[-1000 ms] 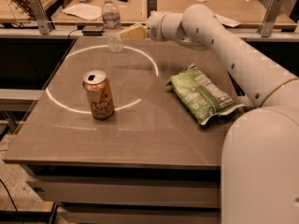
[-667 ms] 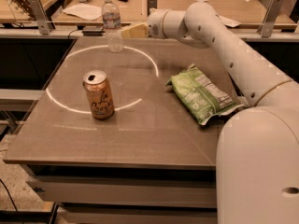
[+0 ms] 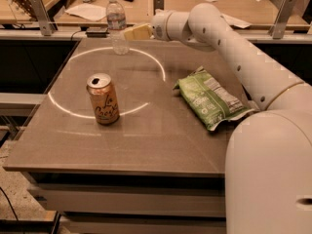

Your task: Move water bottle near green jalapeno chip bag

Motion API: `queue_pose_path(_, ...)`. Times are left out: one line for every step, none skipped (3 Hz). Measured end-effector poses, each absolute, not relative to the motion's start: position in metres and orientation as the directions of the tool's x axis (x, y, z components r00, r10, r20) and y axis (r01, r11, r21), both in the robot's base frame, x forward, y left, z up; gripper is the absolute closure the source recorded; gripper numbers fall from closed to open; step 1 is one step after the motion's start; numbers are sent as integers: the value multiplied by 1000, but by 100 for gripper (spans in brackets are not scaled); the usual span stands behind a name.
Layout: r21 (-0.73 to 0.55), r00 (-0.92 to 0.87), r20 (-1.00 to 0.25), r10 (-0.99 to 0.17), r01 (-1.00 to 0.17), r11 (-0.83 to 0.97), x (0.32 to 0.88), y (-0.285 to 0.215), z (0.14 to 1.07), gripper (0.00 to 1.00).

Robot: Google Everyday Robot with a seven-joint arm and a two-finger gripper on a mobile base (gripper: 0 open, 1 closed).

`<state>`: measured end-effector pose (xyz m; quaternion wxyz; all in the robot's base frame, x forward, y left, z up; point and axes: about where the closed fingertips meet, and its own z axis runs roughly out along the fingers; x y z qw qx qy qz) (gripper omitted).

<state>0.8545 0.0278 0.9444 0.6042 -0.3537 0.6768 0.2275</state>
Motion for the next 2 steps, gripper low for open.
queue_pose_path(-118, -31, -980, -194, -697, 707, 862, 33, 946, 0)
queue_pose_path(-121, -39, -981, -191, -647, 753, 872, 46, 946, 0)
